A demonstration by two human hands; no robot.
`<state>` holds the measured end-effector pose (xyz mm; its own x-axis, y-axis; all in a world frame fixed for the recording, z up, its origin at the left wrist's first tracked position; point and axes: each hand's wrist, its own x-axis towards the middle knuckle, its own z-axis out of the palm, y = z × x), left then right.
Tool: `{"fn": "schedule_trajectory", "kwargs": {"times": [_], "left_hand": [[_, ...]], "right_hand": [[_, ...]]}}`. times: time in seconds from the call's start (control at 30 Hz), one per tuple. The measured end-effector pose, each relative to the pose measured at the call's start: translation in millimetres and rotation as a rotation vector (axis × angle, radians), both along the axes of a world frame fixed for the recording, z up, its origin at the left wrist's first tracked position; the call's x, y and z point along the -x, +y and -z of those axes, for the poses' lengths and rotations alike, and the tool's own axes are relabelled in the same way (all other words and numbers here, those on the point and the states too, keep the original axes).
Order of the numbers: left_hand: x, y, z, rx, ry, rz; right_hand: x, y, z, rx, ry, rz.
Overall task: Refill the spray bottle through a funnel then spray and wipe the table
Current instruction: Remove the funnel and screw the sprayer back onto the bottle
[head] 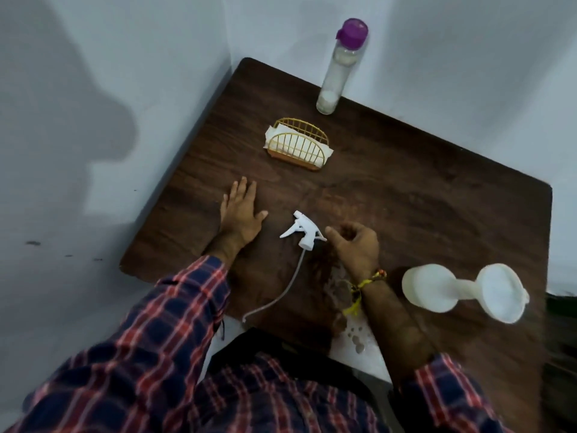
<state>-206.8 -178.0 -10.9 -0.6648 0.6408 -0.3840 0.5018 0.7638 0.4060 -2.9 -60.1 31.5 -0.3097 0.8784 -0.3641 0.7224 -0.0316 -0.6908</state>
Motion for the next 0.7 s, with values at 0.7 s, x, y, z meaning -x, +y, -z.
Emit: {"fn": "schedule_trajectory", "kwargs": {"times": [0.7], "left_hand": [[-49.9, -61.2, -1.2, 0.056, -0.047, -0.018]], "right_hand": [[40.3, 6.1, 38.9, -0.066, -0.249, -0.292]]}}
